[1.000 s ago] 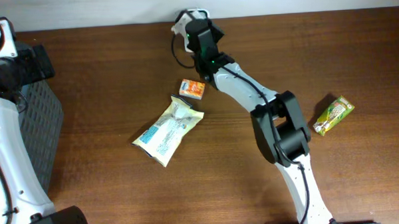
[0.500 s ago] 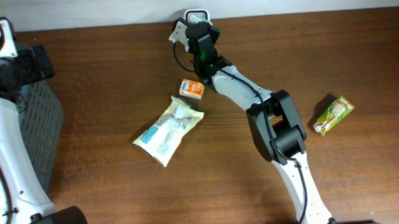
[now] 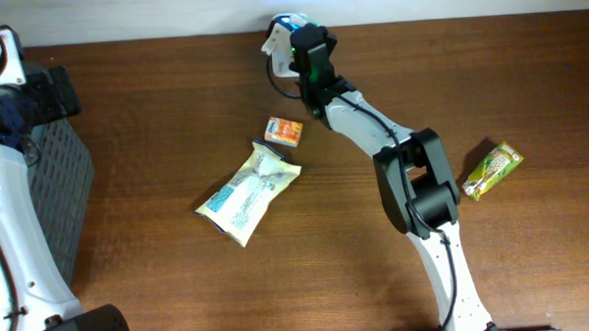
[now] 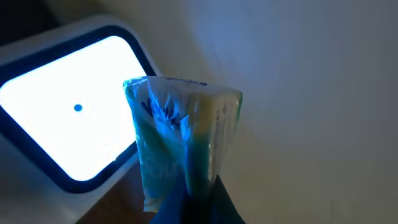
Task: Scan the item barcode
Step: 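Lift the Kleenex pack to the white scanner and hold it, then place the Kleenex pack on the right side of the table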
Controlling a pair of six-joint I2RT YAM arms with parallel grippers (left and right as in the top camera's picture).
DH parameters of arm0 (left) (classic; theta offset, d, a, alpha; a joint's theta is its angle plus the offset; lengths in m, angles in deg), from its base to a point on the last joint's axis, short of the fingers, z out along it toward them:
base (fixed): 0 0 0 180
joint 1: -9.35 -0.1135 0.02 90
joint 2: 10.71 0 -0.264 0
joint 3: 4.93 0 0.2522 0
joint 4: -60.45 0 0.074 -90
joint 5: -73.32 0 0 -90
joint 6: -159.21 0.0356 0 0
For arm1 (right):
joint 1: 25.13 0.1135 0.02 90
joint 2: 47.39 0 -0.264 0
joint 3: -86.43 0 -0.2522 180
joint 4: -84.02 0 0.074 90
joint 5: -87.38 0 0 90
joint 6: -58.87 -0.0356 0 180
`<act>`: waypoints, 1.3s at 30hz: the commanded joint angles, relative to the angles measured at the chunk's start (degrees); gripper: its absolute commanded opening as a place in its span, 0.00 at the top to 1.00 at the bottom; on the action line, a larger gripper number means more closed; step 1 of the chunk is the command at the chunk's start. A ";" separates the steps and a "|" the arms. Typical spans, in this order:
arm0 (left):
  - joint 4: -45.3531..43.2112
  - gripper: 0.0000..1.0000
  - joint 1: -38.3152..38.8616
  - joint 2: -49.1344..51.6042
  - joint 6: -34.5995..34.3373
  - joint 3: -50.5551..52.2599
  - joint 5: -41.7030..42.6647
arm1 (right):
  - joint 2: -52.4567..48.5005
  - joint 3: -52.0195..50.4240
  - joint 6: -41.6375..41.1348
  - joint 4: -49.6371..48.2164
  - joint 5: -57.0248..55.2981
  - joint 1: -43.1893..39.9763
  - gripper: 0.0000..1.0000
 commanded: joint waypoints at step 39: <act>-0.07 0.01 -0.24 -0.98 0.94 -0.35 -0.22 | 40.50 -35.76 -65.53 73.40 32.50 -37.70 0.51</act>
